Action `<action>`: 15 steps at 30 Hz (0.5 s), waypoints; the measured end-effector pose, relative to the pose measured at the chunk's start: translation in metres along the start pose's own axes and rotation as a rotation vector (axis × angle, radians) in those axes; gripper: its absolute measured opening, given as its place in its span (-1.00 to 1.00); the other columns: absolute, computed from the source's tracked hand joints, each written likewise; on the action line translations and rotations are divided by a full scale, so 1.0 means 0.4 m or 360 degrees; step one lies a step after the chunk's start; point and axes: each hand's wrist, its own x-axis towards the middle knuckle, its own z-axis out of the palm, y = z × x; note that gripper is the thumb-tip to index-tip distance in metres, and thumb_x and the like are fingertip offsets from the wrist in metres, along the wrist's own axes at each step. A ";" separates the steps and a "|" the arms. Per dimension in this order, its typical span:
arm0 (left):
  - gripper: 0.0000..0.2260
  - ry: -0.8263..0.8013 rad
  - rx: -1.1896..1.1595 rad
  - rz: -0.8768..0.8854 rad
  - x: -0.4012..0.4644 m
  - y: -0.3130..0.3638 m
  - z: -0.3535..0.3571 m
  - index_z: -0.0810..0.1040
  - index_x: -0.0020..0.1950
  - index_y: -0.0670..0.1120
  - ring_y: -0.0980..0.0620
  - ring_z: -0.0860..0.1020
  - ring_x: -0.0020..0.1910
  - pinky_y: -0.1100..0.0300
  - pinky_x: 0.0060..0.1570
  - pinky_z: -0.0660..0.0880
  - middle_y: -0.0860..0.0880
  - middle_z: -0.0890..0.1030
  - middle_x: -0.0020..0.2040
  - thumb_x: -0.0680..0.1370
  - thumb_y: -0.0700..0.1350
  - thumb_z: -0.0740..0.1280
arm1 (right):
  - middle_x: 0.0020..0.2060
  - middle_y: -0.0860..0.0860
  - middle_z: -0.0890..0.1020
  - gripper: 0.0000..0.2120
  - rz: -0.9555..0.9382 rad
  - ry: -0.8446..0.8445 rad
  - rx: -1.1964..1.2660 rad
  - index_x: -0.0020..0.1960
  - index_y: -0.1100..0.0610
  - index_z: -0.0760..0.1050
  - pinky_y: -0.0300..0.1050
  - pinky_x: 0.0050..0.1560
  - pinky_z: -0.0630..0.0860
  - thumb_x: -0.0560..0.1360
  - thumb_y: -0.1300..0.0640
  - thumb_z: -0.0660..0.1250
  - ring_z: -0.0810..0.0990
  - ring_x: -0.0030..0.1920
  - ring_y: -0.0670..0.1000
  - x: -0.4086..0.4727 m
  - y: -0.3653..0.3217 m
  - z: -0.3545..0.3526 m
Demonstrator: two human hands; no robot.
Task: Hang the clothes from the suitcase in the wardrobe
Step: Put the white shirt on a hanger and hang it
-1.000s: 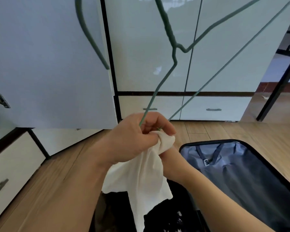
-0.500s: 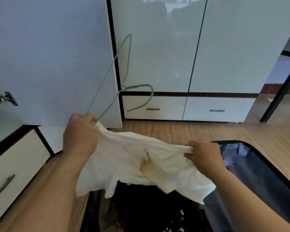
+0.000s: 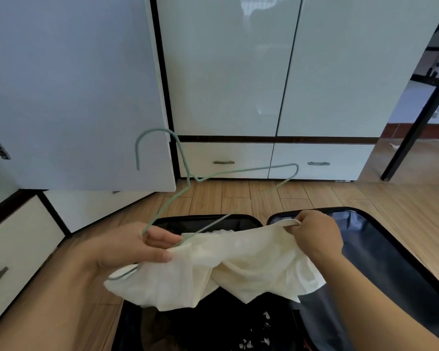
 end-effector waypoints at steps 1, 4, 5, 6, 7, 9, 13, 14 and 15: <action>-0.66 -0.0139 0.0045 -0.0053 0.001 -0.003 0.002 0.57 0.23 -0.07 0.12 0.65 -0.03 0.28 -0.05 0.53 0.01 0.68 0.11 0.48 -0.30 0.41 | -0.18 0.03 0.62 -0.91 0.0040 -0.0045 0.0094 -0.06 0.07 0.62 -0.18 -0.33 0.39 0.50 0.07 0.36 0.56 -0.19 0.04 0.005 0.004 0.002; -0.67 -0.0321 0.0182 -0.0154 0.011 -0.018 0.007 0.59 0.20 -0.12 0.10 0.58 -0.24 0.22 -0.22 0.48 -0.04 0.68 0.09 0.47 -0.36 0.40 | -0.18 0.10 0.67 -0.93 0.0227 -0.0168 0.0456 -0.08 0.12 0.64 -0.04 -0.18 0.58 0.43 0.18 0.44 0.63 -0.16 0.11 0.020 0.024 0.002; -0.68 -0.0325 0.0189 -0.0177 0.014 -0.025 0.005 0.60 0.19 -0.13 0.08 0.57 -0.25 0.21 -0.24 0.47 -0.05 0.68 0.08 0.47 -0.37 0.40 | -0.18 0.12 0.67 -0.92 0.0283 -0.0196 0.0560 -0.09 0.13 0.65 0.00 -0.11 0.61 0.41 0.22 0.46 0.64 -0.15 0.13 0.023 0.032 0.003; -0.68 -0.0316 0.0192 -0.0192 0.015 -0.028 0.001 0.61 0.18 -0.13 0.08 0.57 -0.26 0.20 -0.25 0.46 -0.07 0.69 0.07 0.47 -0.38 0.39 | -0.18 0.12 0.67 -0.91 0.0315 -0.0199 0.0636 -0.12 0.12 0.65 0.00 -0.10 0.61 0.39 0.26 0.47 0.64 -0.14 0.13 0.023 0.040 0.003; -0.69 -0.0304 0.0202 -0.0206 0.015 -0.031 -0.004 0.62 0.16 -0.13 0.08 0.57 -0.27 0.20 -0.25 0.46 -0.07 0.69 0.06 0.47 -0.38 0.39 | -0.17 0.11 0.67 -0.89 0.0330 -0.0179 0.0696 -0.15 0.11 0.64 -0.04 -0.14 0.59 0.38 0.28 0.48 0.63 -0.14 0.10 0.023 0.048 0.004; -0.71 -0.0295 0.0281 -0.0245 0.011 -0.035 -0.018 0.63 0.15 -0.11 0.09 0.58 -0.27 0.20 -0.23 0.46 -0.05 0.70 0.04 0.48 -0.36 0.39 | -0.14 0.07 0.66 -0.87 0.0343 -0.0100 0.0768 -0.14 0.11 0.62 -0.17 -0.27 0.50 0.38 0.30 0.48 0.59 -0.15 0.04 0.023 0.061 0.006; -0.75 -0.0304 0.0576 -0.0298 0.017 -0.040 -0.015 0.67 0.08 0.02 0.11 0.58 -0.25 0.25 -0.27 0.46 -0.04 0.71 -0.06 0.50 -0.28 0.40 | -0.20 -0.01 0.65 -0.85 0.0222 0.0047 0.0607 -0.07 0.11 0.65 -0.16 -0.28 0.50 0.43 0.29 0.37 0.58 -0.20 0.01 0.023 0.057 0.001; -0.75 -0.0278 0.0608 -0.0295 0.023 -0.042 -0.008 0.68 0.07 0.04 0.12 0.58 -0.25 0.25 -0.27 0.45 -0.05 0.71 -0.04 0.50 -0.26 0.40 | -0.23 -0.03 0.64 -0.84 0.0155 0.0078 0.0545 -0.08 0.09 0.65 -0.17 -0.30 0.50 0.44 0.27 0.35 0.58 -0.23 0.00 0.019 0.048 0.001; -0.75 -0.0234 0.0624 -0.0282 0.030 -0.043 -0.003 0.67 0.08 0.06 0.13 0.58 -0.26 0.25 -0.27 0.45 -0.05 0.71 -0.02 0.50 -0.25 0.40 | -0.23 -0.03 0.65 -0.84 0.0076 0.0110 0.0470 -0.07 0.07 0.65 -0.19 -0.34 0.46 0.45 0.24 0.33 0.57 -0.25 -0.02 0.014 0.039 0.003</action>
